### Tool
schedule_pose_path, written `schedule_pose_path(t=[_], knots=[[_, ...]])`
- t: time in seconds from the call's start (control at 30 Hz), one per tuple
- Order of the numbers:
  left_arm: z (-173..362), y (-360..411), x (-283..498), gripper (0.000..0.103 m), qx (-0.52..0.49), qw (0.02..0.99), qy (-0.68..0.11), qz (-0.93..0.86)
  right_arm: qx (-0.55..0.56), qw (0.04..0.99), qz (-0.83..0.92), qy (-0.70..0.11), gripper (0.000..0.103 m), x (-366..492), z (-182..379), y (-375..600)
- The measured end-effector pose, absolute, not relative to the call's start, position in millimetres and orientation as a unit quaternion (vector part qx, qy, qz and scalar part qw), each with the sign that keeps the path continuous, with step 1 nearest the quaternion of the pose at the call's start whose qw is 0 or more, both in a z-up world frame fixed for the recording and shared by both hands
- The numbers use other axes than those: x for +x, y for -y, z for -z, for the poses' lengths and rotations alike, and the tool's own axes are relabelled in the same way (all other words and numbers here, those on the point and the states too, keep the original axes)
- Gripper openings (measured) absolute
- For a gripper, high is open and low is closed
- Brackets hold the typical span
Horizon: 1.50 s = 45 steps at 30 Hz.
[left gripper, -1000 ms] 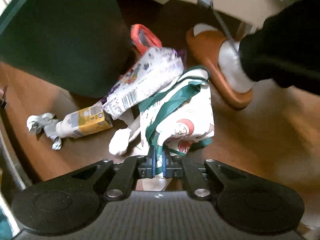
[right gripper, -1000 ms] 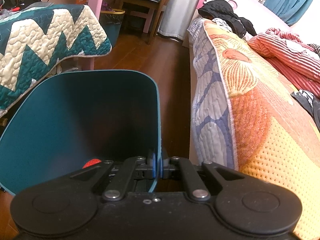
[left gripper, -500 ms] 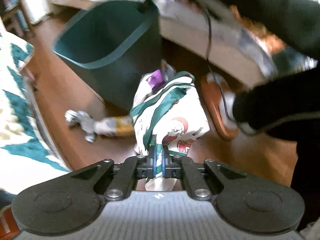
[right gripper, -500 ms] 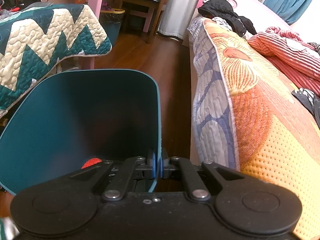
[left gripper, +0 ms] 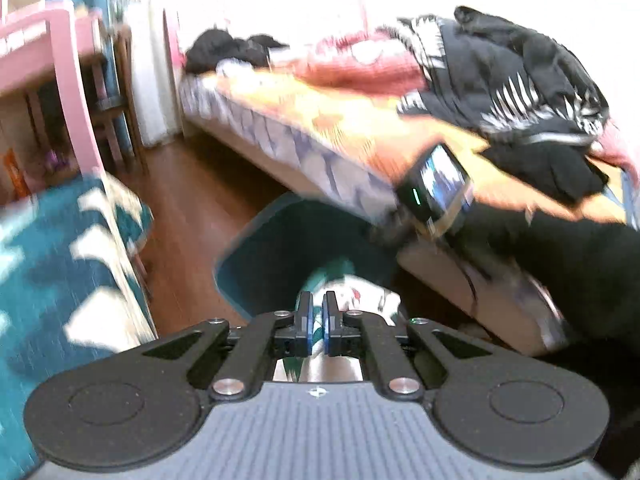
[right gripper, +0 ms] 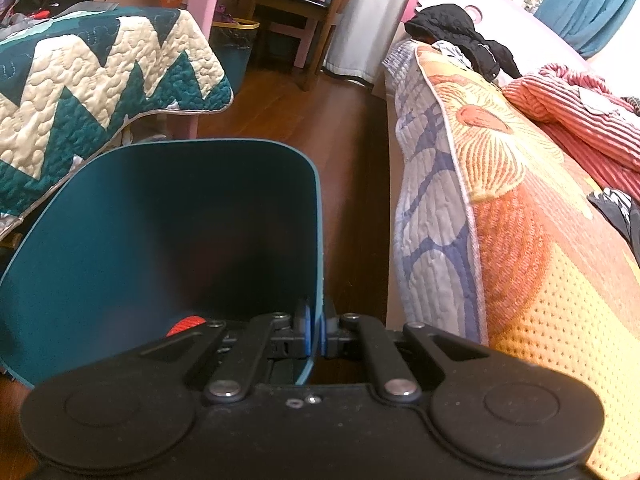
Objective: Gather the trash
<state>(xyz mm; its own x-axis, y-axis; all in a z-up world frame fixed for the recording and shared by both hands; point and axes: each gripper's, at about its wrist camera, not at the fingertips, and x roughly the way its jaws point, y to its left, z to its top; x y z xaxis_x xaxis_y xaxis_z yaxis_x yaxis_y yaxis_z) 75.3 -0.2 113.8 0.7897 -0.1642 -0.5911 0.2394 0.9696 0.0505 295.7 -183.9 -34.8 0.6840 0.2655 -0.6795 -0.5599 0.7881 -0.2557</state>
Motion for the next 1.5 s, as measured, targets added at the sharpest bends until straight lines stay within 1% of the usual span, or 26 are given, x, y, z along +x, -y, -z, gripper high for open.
schedule_pose_path(t=[0.07, 0.17, 0.27, 0.3, 0.4, 0.5, 0.6, 0.7, 0.8, 0.83, 0.87, 0.9, 0.93, 0.97, 1.07, 1.27, 1.4, 1.5], knots=[[-126.0, 0.4, 93.4, 0.002, 0.055, 0.951, -0.287, 0.101, -0.229, 0.888, -0.234, -0.322, 0.005, 294.8, 34.5, 184.0], [-136.0, 4.6, 127.2, 0.002, 0.051, 0.955, -0.275, 0.097, -0.233, 0.888, -0.234, -0.321, 0.005, 293.0, 34.7, 183.5], [-130.6, 15.1, 161.8, 0.002, 0.065, 0.953, -0.278, 0.098, -0.233, 0.887, -0.235, -0.321, 0.005, 292.6, 34.8, 183.2], [-122.7, 18.4, 175.6, 0.002, 0.067, 0.949, -0.292, 0.1, -0.233, 0.887, -0.235, -0.322, 0.005, 292.8, 34.7, 183.6], [-88.7, 17.1, 201.3, 0.002, 0.024, 0.932, -0.348, 0.098, -0.231, 0.887, -0.236, -0.324, 0.005, 294.4, 34.9, 185.3], [-60.0, 15.3, 193.5, 0.002, 0.016, 0.925, -0.369, 0.082, -0.231, 0.886, -0.236, -0.325, 0.005, 294.2, 35.7, 185.9], [-44.6, 10.2, 173.0, 0.003, -0.001, 0.918, -0.385, 0.092, -0.232, 0.886, -0.236, -0.326, 0.005, 294.2, 35.8, 186.0], [-31.2, 5.3, 153.2, 0.005, -0.009, 0.905, -0.415, 0.098, -0.235, 0.885, -0.236, -0.326, 0.005, 294.0, 35.7, 183.9], [-17.7, 2.5, 136.4, 0.016, -0.007, 0.89, -0.446, 0.096, -0.237, 0.884, -0.237, -0.326, 0.006, 293.1, 35.9, 183.4], [-11.5, 1.3, 130.4, 0.029, -0.01, 0.884, -0.457, 0.095, -0.238, 0.884, -0.237, -0.326, 0.006, 292.6, 36.2, 183.1], [-6.4, 0.5, 125.6, 0.051, -0.012, 0.879, -0.466, 0.096, -0.238, 0.884, -0.237, -0.326, 0.006, 292.3, 36.4, 182.9], [0.6, 0.7, 119.4, 0.064, -0.013, 0.873, -0.477, 0.097, -0.238, 0.884, -0.237, -0.326, 0.006, 292.1, 36.5, 183.0], [6.4, 0.2, 113.7, 0.081, -0.016, 0.87, -0.483, 0.093, -0.238, 0.883, -0.237, -0.326, 0.006, 292.1, 36.5, 183.3], [15.3, 0.5, 105.9, 0.084, -0.023, 0.866, -0.492, 0.09, -0.239, 0.883, -0.237, -0.327, 0.006, 292.2, 36.7, 183.5], [56.7, 9.8, 89.5, 0.084, -0.022, 0.829, -0.552, 0.093, -0.239, 0.883, -0.237, -0.327, 0.006, 293.5, 37.0, 183.8], [169.2, 18.0, 66.0, 0.084, -0.054, 0.734, -0.677, 0.02, -0.241, 0.882, -0.236, -0.328, 0.006, 294.0, 38.0, 183.1], [228.7, 17.4, 62.0, 0.084, -0.06, 0.697, -0.713, -0.037, -0.24, 0.882, -0.236, -0.329, 0.006, 294.4, 38.8, 183.7], [255.0, 20.1, 59.9, 0.084, -0.057, 0.687, -0.723, -0.049, -0.24, 0.882, -0.234, -0.33, 0.006, 294.9, 40.1, 185.4]])
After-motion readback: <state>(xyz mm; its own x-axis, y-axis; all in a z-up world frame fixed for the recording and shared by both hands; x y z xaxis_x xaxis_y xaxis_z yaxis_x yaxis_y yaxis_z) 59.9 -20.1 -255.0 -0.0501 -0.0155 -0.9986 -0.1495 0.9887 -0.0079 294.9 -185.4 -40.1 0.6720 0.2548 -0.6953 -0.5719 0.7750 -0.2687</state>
